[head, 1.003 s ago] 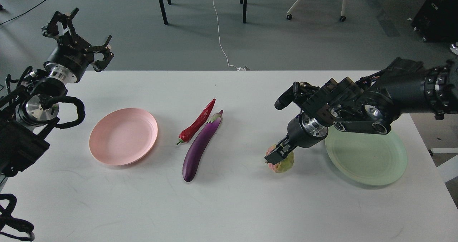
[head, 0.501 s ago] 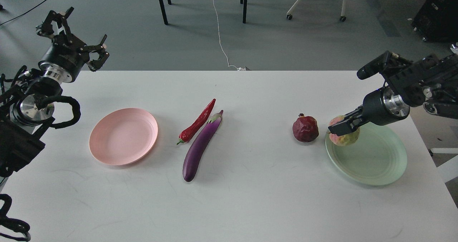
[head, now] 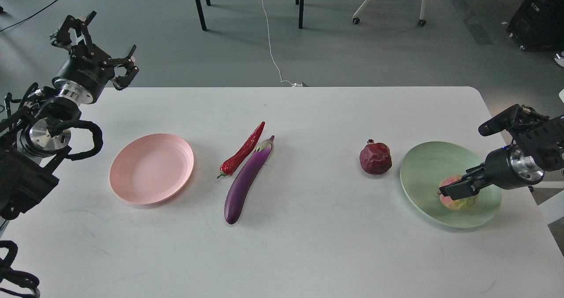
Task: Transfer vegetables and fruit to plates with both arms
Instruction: 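Carry the peach onto the green plate and release it, then reach the right gripper to the pomegranate and grasp it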
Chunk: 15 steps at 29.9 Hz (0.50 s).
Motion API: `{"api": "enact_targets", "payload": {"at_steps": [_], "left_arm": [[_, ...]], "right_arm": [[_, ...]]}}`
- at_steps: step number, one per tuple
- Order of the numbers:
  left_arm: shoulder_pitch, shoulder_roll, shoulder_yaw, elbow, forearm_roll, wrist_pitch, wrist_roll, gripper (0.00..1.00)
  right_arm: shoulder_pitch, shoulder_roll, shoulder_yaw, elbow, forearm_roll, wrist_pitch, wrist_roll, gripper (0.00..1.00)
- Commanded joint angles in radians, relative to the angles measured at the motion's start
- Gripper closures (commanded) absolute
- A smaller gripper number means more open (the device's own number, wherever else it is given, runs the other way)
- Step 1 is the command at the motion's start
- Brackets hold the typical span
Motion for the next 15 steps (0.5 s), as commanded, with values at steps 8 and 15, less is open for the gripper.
{"api": "enact_targets", "payload": {"at_steps": [8, 15], "left_arm": [[0.002, 0.021, 0.001, -0.001, 0.0, -0.001, 0.0, 0.02], [0.002, 0.022, 0.001, -0.003, 0.001, -0.001, 0.0, 0.02]], "right_arm": [[0.011, 0.145, 0.155, -0.08, 0.07, -0.005, -0.006, 0.02], [0.001, 0.321, 0.146, -0.17, 0.189, -0.005, -0.006, 0.03]]}}
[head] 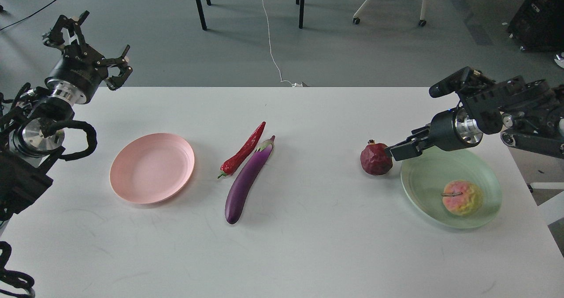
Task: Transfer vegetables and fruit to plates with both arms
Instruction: 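Reach the right gripper to the pomegranate and grasp it, then place the pomegranate on the green plate beside the peach, release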
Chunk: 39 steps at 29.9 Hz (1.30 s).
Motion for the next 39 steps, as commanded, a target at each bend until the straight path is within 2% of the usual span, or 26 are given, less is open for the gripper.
{"api": "enact_targets", "payload": {"at_steps": [1, 9, 13, 18, 20, 25, 30, 39], "left_arm": [[0.0, 0.005, 0.001, 0.0, 0.002, -0.001, 0.0, 0.02], [0.009, 0.013, 0.001, 0.004, 0.002, -0.001, 0.0, 0.02], [0.029, 0.007, 0.001, 0.004, 0.002, 0.0, -0.002, 0.02], [0.035, 0.016, 0.001, 0.004, 0.002, -0.001, 0.0, 0.02], [0.035, 0.02, 0.001, 0.006, 0.002, -0.001, 0.0, 0.02], [0.034, 0.02, -0.001, 0.004, 0.002, -0.001, 0.0, 0.02], [0.034, 0.022, -0.001, 0.004, 0.002, -0.001, -0.002, 0.02], [0.032, 0.028, -0.002, 0.0, 0.002, -0.001, -0.002, 0.02]], "right_arm": [[-0.012, 0.076, -0.012, -0.052, 0.015, 0.0, 0.0, 0.03], [-0.059, 0.135, -0.099, -0.134, 0.017, -0.009, 0.002, 0.04], [-0.127, 0.191, -0.101, -0.189, 0.018, -0.021, 0.003, 0.08], [-0.168, 0.202, -0.096, -0.218, 0.02, -0.081, 0.005, 0.36], [-0.164, 0.202, -0.096, -0.218, 0.02, -0.1, 0.003, 0.42], [-0.095, 0.173, -0.095, -0.189, 0.02, -0.1, 0.006, 0.42], [-0.022, 0.058, -0.107, -0.117, -0.002, -0.095, 0.005, 0.41], [-0.081, -0.123, -0.159, -0.109, -0.1, -0.103, 0.005, 0.39]]}}
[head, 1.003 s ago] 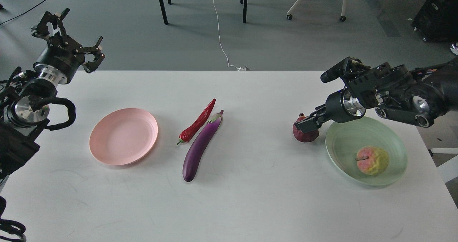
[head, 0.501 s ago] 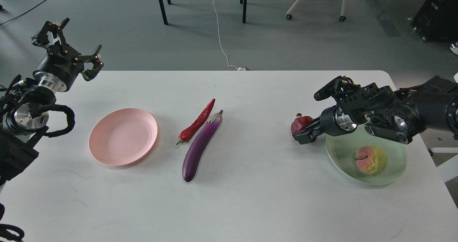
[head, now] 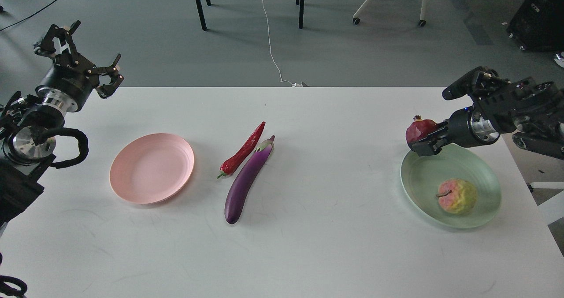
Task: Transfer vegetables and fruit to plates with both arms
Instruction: 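Place the pomegranate on the green plate beside the peach, release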
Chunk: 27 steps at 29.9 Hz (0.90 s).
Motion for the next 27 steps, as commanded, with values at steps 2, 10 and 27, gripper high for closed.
{"api": "enact_targets", "payload": {"at_steps": [2, 10, 27], "left_arm": [[-0.003, 0.0, -0.004, -0.006, -0.002, 0.001, 0.0, 0.02], [-0.022, 0.009, -0.003, -0.006, 0.001, 0.003, 0.001, 0.02], [-0.103, 0.025, 0.034, -0.042, 0.139, -0.029, 0.024, 0.02]], "right_arm": [[-0.043, -0.06, -0.004, -0.003, -0.016, -0.005, 0.001, 0.36], [-0.077, -0.095, 0.058, -0.001, -0.006, -0.011, -0.002, 0.02], [-0.158, -0.108, 0.422, -0.164, 0.214, -0.011, -0.007, 0.02]]}}
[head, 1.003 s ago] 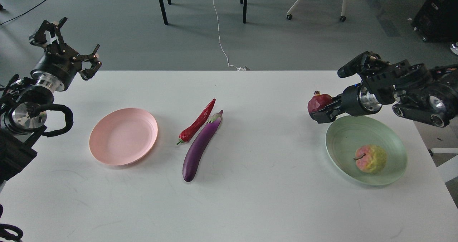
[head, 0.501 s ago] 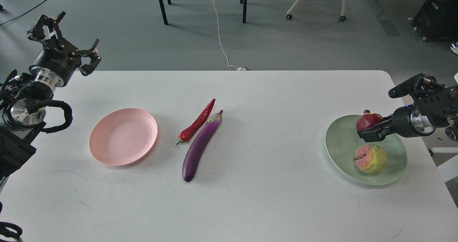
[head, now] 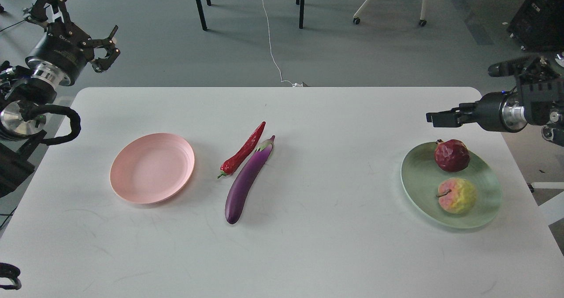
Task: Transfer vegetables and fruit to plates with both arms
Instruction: 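Place the pomegranate on the green plate beside the peach, release, then move the left gripper over the eggplant and grasp it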
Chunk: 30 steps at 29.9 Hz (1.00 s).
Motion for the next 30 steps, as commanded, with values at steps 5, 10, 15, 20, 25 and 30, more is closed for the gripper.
{"api": "enact_targets", "payload": {"at_steps": [5, 10, 15, 20, 25, 30], "left_arm": [[-0.007, -0.001, 0.05, -0.117, 0.294, -0.003, -0.008, 0.02], [-0.029, 0.01, 0.057, -0.219, 0.59, -0.003, -0.008, 0.02], [-0.032, 0.022, 0.054, -0.27, 1.013, -0.003, -0.009, 0.02], [-0.024, 0.016, 0.06, -0.408, 1.316, 0.028, -0.008, 0.02], [-0.009, -0.002, 0.185, -0.552, 1.621, 0.116, -0.008, 0.03], [-0.012, -0.031, 0.345, -0.577, 1.856, 0.231, -0.008, 0.04]], "right_arm": [[-0.154, 0.013, 0.376, -0.115, 0.061, -0.002, 0.0, 0.02], [-0.283, 0.016, 0.669, -0.109, 0.124, -0.002, 0.0, 0.01], [-0.407, 0.055, 0.912, -0.105, 0.392, -0.001, 0.003, 0.01], [-0.481, 0.068, 1.038, -0.111, 0.74, 0.01, 0.009, 0.01], [-0.552, 0.07, 1.13, -0.109, 1.099, 0.083, 0.009, 0.01], [-0.677, 0.07, 1.254, -0.098, 1.228, 0.295, 0.018, 0.01]]}}
